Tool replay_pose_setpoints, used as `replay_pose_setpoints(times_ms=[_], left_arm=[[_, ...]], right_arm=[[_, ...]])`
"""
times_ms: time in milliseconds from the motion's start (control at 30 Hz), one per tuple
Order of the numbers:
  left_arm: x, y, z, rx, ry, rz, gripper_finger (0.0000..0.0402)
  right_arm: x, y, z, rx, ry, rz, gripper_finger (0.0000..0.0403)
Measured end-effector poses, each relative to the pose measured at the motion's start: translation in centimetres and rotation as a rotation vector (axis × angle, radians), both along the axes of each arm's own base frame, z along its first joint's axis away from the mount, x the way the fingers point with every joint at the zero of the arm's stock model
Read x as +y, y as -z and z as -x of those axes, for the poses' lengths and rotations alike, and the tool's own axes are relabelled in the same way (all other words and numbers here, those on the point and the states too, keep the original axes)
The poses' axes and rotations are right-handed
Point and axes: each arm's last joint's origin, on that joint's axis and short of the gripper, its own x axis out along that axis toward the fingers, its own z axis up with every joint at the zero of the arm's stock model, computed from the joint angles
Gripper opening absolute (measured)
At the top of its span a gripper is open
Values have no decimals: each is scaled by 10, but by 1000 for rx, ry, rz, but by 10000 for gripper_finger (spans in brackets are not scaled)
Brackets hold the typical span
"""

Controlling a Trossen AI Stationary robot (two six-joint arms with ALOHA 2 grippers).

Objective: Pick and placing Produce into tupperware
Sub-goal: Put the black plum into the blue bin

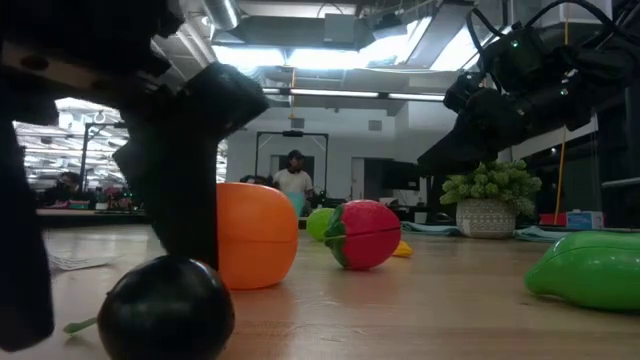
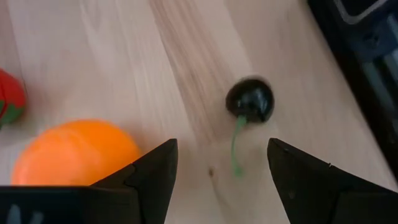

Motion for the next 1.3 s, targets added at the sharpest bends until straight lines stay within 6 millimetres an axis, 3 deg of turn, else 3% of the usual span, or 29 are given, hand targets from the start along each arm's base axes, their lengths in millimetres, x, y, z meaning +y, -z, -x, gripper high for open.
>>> replay_pose_setpoints(times_ms=[567,800,1000,1133,1300], left_arm=[[-1,0,-1,-4,-63,42,239],[-1,17,-3,20,-68,26,239],[0,18,-3,17,-70,18,237],[0,19,-3,17,-68,18,217],[-2,20,-2,16,-62,17,164]], right_arm=[[0,0,0,1,0,1,280],[0,0,0,1,0,1,280],[0,0,0,2,0,0,280],[0,0,0,2,0,0,280],[0,0,0,3,0,-1,280]])
